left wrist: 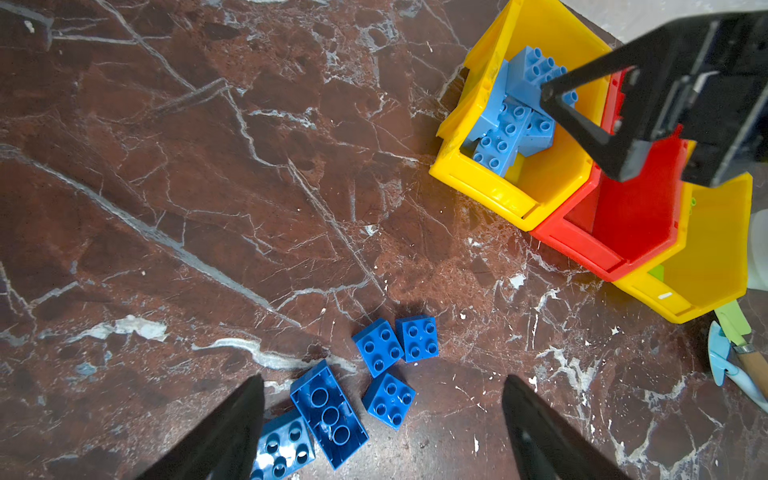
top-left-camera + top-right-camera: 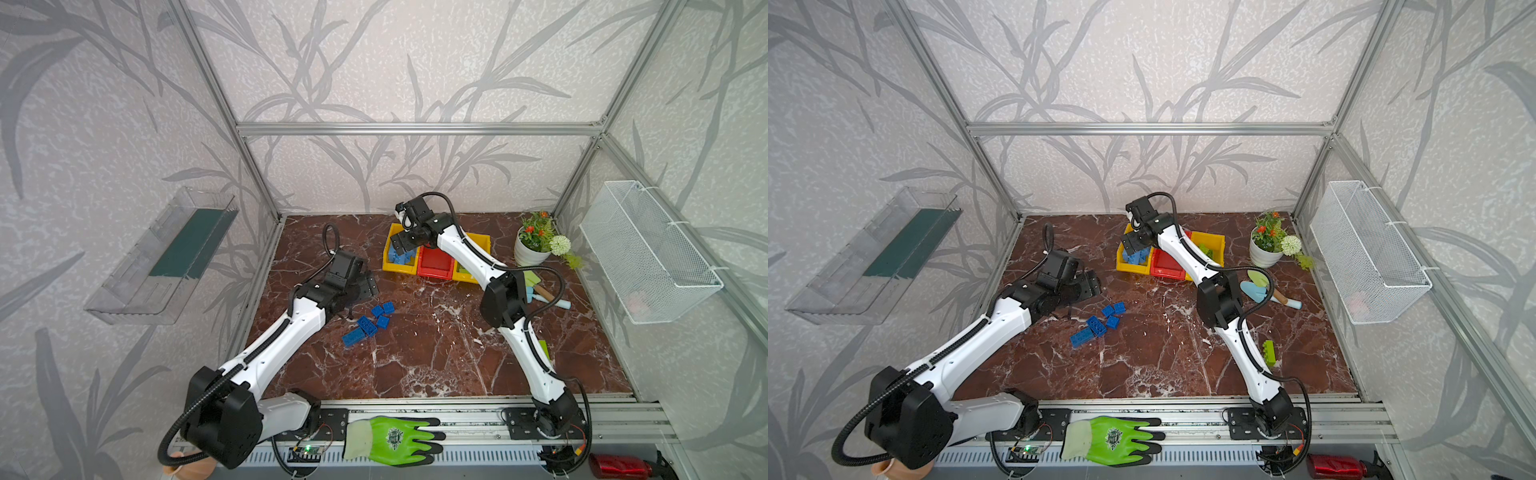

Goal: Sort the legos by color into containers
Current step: 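Withdraw the right gripper toward the green-brick bin while the left gripper moves over dark-blue bricks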

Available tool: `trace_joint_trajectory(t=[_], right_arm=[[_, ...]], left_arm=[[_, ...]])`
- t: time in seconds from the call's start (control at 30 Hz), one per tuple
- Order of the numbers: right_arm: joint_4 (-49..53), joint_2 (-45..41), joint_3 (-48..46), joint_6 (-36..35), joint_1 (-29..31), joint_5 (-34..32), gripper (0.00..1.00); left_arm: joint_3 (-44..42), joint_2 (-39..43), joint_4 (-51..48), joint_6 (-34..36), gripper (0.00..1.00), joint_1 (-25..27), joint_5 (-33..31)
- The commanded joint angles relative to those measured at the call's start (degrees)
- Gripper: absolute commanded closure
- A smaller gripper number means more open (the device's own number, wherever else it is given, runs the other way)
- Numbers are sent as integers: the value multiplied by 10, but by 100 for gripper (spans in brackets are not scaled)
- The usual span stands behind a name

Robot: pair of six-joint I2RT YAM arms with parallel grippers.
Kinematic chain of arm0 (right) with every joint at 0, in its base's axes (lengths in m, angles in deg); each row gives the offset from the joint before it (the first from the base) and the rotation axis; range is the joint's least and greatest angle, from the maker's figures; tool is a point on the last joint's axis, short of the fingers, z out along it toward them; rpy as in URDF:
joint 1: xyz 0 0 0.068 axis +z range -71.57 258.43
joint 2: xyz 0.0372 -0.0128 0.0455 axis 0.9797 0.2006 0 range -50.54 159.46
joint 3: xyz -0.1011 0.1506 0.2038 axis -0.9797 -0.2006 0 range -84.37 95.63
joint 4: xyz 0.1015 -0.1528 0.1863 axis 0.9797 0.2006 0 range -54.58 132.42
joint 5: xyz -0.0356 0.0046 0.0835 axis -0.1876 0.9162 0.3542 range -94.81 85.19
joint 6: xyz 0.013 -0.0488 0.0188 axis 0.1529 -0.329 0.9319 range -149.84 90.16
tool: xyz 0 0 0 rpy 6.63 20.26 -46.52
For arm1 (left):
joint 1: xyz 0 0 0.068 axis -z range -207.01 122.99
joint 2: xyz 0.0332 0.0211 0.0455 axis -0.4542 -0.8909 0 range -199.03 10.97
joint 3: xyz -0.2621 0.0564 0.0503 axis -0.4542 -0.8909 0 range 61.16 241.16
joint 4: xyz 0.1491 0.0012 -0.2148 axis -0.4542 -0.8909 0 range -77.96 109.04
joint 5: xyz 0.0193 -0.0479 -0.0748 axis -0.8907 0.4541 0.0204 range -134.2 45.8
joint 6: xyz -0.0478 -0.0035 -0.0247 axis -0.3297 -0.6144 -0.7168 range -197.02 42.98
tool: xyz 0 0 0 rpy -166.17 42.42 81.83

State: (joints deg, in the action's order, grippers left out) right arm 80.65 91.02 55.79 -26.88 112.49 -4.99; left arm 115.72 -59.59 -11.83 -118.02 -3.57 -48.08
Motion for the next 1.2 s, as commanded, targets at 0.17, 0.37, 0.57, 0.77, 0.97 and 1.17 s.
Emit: trace_joint_trajectory(t=[0.17,0.37,0.57,0.77,0.97,1.17], right_arm=[[-1,-213,-234,20,-2,-6,2],[-108,-389,-514,63,-1,18,1],[-146,-535,-695,95,2,30,1],[-133,-616,-772,102,4,10,1],[-124,-669,-809,95,1,-8,1],[-120,-689,-828,94,-5,-10,1]], left_arm=[[-62,63,-6,-19,11,0,20],[-113,69,27,-21,12,7,51],[-84,28,42,15,13,39,41],[-18,-88,57,64,14,57,36],[54,-206,64,100,19,64,46],[105,-280,63,117,26,66,56]])
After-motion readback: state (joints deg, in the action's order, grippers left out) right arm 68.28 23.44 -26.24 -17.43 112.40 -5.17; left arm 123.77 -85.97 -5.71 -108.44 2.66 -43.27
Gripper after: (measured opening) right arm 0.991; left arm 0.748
